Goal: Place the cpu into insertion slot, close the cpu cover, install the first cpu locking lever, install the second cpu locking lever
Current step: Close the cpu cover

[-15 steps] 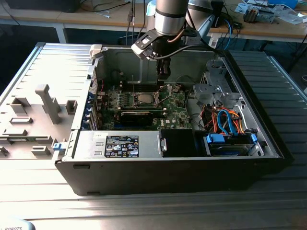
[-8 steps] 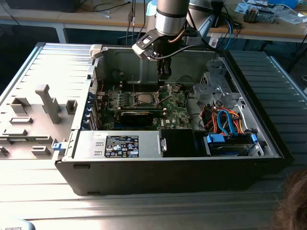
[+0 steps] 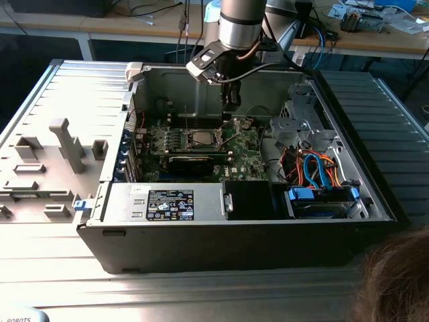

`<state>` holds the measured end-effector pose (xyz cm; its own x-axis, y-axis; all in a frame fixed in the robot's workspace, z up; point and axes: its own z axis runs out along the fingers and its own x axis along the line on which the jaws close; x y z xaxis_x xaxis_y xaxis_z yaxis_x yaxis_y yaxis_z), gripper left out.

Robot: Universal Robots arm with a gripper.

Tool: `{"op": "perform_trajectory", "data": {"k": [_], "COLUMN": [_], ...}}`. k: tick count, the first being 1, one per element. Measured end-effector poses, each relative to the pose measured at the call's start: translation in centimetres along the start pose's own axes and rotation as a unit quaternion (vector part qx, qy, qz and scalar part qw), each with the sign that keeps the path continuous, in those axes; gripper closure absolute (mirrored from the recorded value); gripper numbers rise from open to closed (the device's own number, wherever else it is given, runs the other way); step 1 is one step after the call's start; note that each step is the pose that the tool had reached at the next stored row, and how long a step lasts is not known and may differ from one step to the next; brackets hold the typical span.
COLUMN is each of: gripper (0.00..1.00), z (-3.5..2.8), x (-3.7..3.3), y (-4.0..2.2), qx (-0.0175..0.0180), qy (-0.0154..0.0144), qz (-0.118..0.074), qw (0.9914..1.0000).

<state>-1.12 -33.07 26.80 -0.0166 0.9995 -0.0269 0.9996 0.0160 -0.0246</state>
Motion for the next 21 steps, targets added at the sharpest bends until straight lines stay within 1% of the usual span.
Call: {"op": "perform_trajectory", "data": {"k": [10,21], "gripper": [0.89,0.89], "z": [-0.01,-0.02], "x": [-0.01,-0.01], "y": [0.34,0.55], "qx": [0.0000,0.0000], "qy": [0.0000,0.0000], "qz": [0.000,0.000], "qw": [1.00000,1.00000]}}
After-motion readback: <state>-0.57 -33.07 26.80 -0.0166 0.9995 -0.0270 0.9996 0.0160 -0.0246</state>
